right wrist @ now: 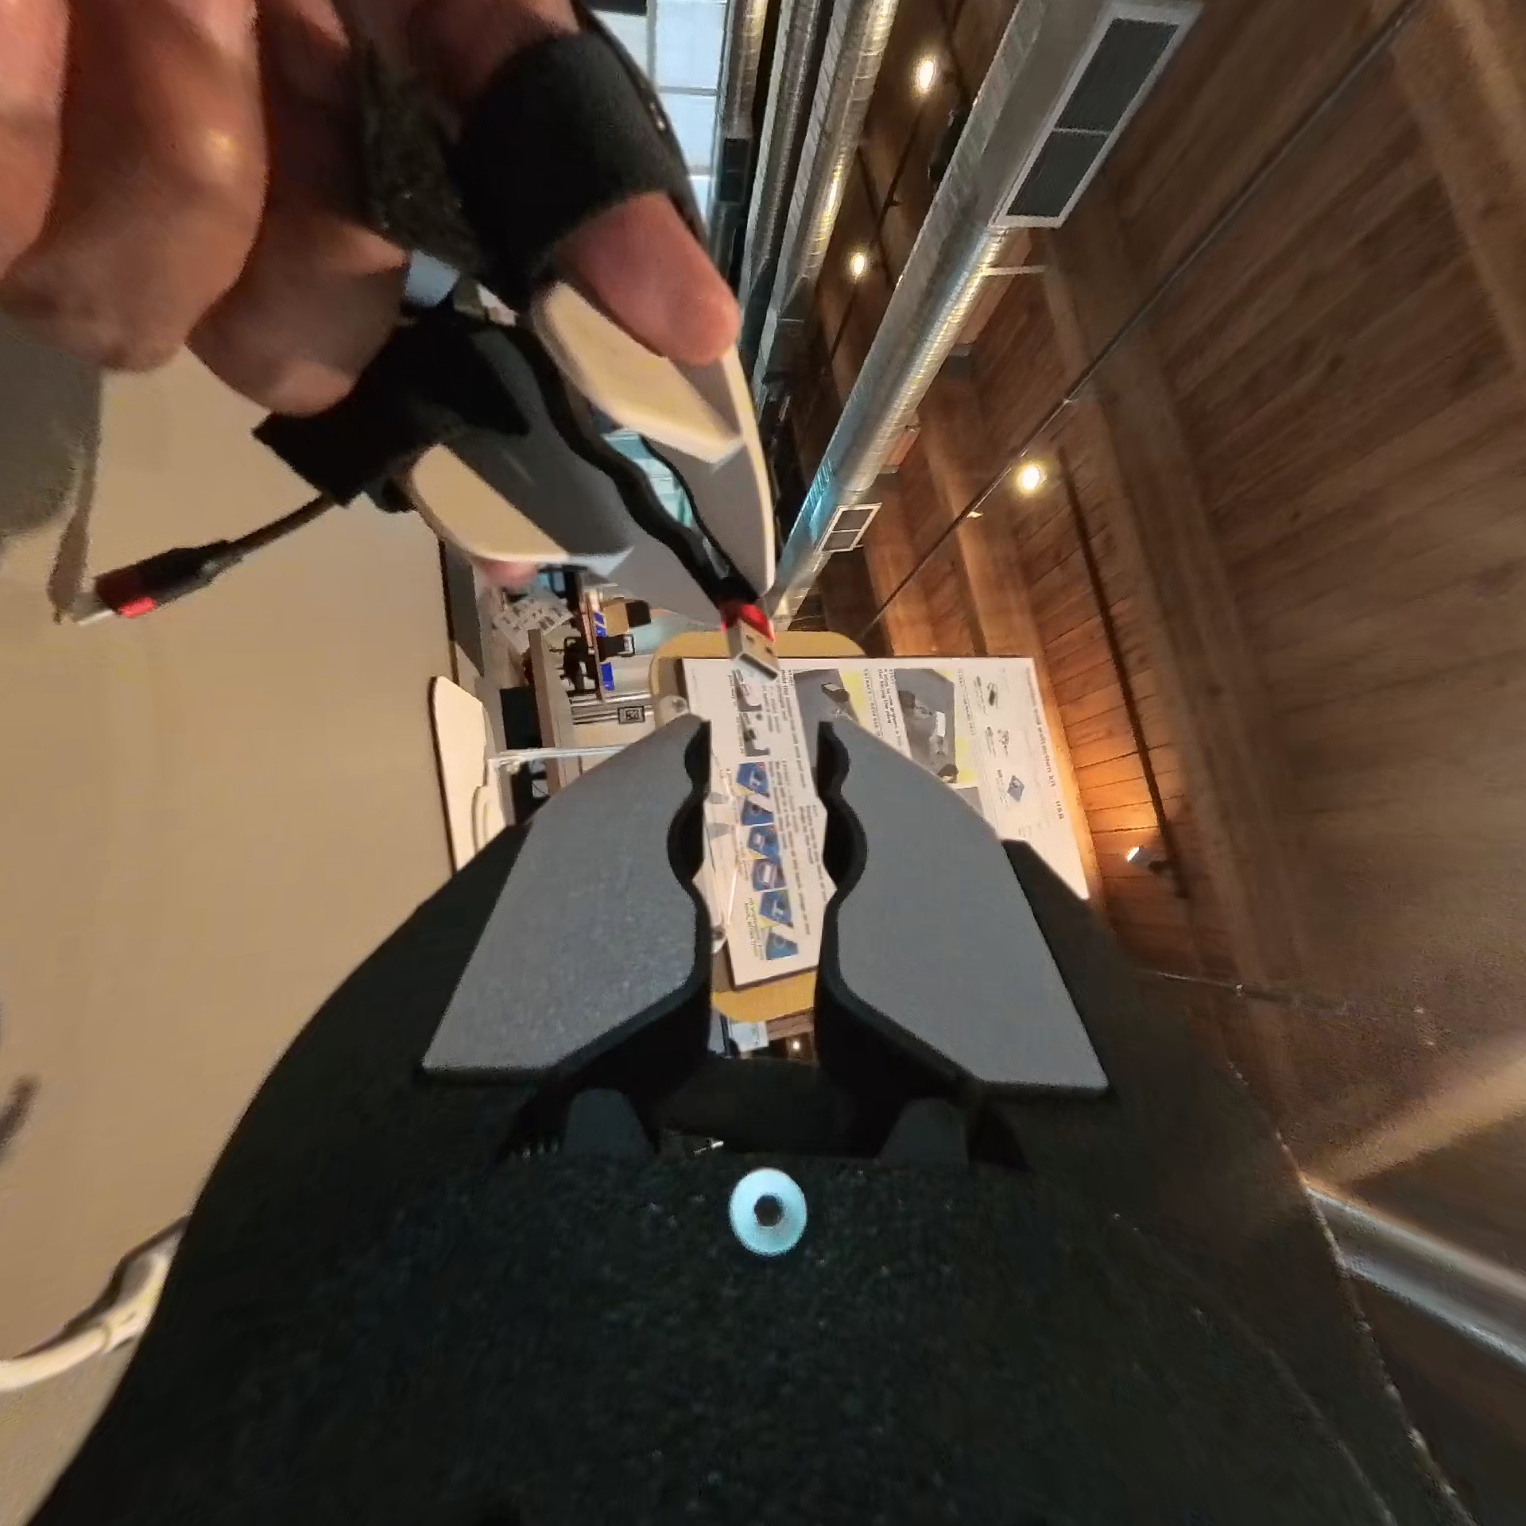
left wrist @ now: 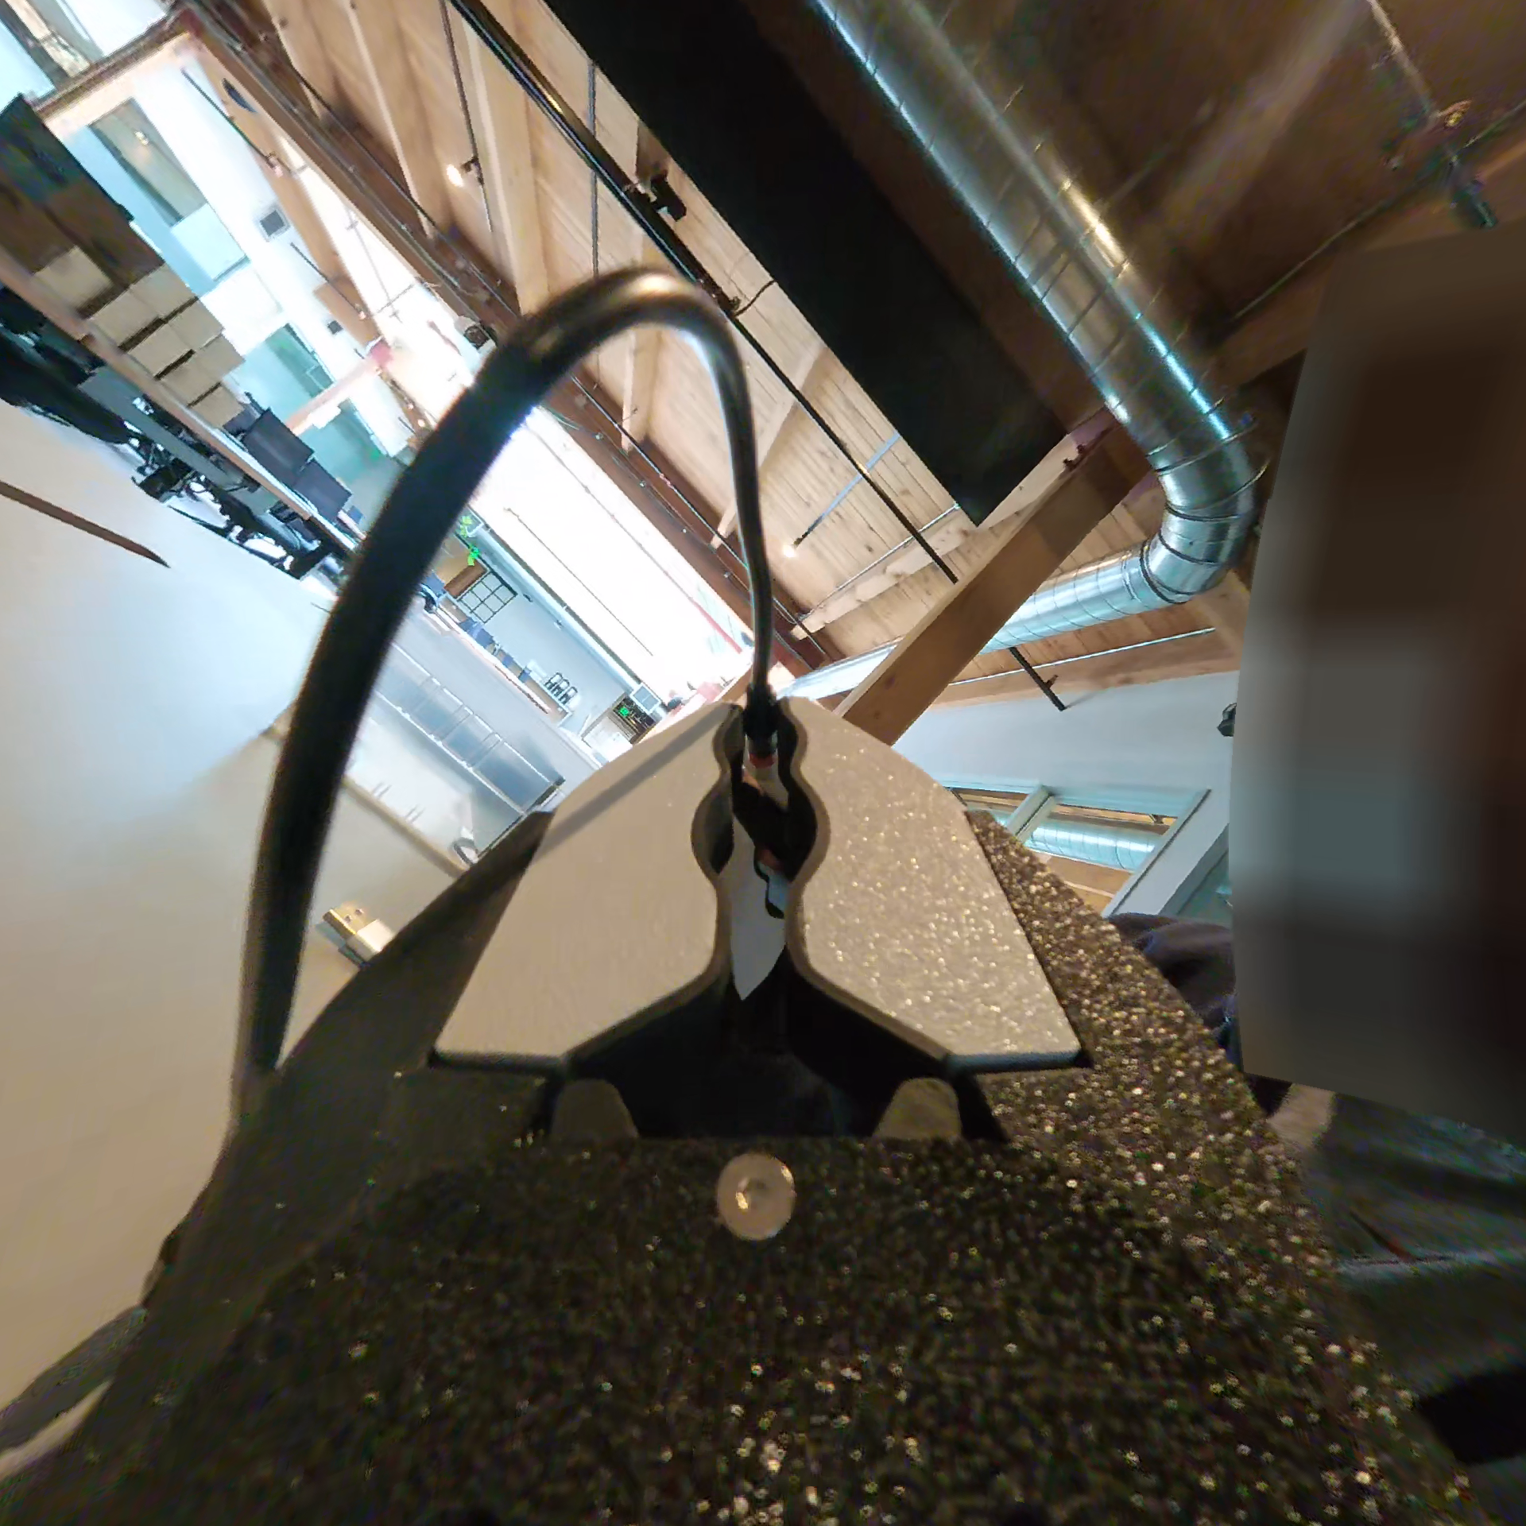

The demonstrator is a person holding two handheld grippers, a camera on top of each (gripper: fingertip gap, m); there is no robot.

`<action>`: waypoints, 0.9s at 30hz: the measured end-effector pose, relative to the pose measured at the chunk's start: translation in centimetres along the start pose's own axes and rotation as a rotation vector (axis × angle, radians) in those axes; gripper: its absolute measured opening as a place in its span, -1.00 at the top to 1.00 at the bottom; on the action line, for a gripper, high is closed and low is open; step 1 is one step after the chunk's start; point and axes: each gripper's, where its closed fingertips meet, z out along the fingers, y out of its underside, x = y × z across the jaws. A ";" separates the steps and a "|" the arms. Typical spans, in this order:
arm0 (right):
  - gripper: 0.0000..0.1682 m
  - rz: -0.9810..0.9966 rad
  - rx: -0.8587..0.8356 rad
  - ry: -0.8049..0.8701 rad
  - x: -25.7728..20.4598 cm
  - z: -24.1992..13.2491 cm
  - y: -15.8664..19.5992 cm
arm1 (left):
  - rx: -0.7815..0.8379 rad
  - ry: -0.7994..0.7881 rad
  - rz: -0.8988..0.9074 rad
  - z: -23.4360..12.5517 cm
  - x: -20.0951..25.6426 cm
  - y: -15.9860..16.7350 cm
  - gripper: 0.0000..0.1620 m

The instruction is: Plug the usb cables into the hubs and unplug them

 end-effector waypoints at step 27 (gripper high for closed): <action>0.74 0.532 0.104 -0.154 -0.7 -0.2 -1.1 | -0.096 0.030 -0.012 0.8 0.1 2.0 0.92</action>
